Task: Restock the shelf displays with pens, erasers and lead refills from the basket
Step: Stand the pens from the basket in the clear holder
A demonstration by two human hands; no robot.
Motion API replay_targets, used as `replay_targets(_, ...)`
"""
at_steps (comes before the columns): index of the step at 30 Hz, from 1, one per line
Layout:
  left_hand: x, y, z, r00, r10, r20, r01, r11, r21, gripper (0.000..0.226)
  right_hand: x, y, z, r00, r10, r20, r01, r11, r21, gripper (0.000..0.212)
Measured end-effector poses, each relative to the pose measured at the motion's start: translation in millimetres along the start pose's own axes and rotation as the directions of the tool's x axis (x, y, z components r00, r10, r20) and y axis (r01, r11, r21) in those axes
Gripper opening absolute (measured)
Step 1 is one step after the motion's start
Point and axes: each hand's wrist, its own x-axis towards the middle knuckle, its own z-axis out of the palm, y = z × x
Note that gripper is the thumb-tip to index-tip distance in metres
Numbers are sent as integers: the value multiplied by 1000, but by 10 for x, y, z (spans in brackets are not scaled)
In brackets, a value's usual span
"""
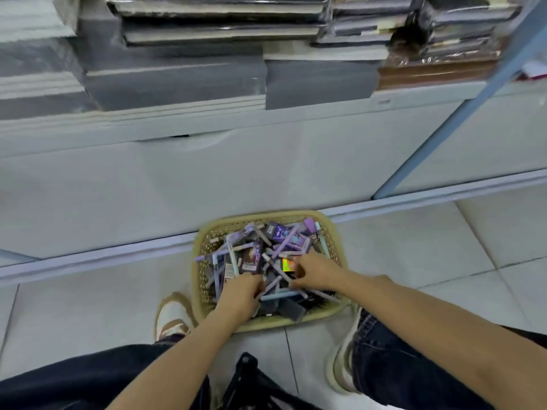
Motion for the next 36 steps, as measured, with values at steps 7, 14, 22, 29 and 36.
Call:
replay_targets(7, 65, 22, 132, 998, -4, -62, 14, 986, 164, 30, 172, 71, 94, 999, 37, 11, -38, 999, 30, 25)
replay_targets(14, 73, -16, 130, 998, -19, -67, 24, 997, 68, 14, 172, 32, 98, 998, 8, 56, -3, 997, -75, 30)
replay_targets(22, 28, -201, 195, 996, 57, -63, -66, 987, -149, 8, 9, 250, -152, 997, -10, 76, -30, 859, 511, 13)
replay_targets(29, 72, -81, -111, 977, -192, -95, 17, 514, -858, 12, 28, 90, -385, 998, -51, -32, 49, 370, 928, 21)
replay_targets(36, 172, 319, -211, 999, -48, -22, -12, 198, -980, 20, 141, -137, -367, 991, -78, -106, 112, 77, 991, 16)
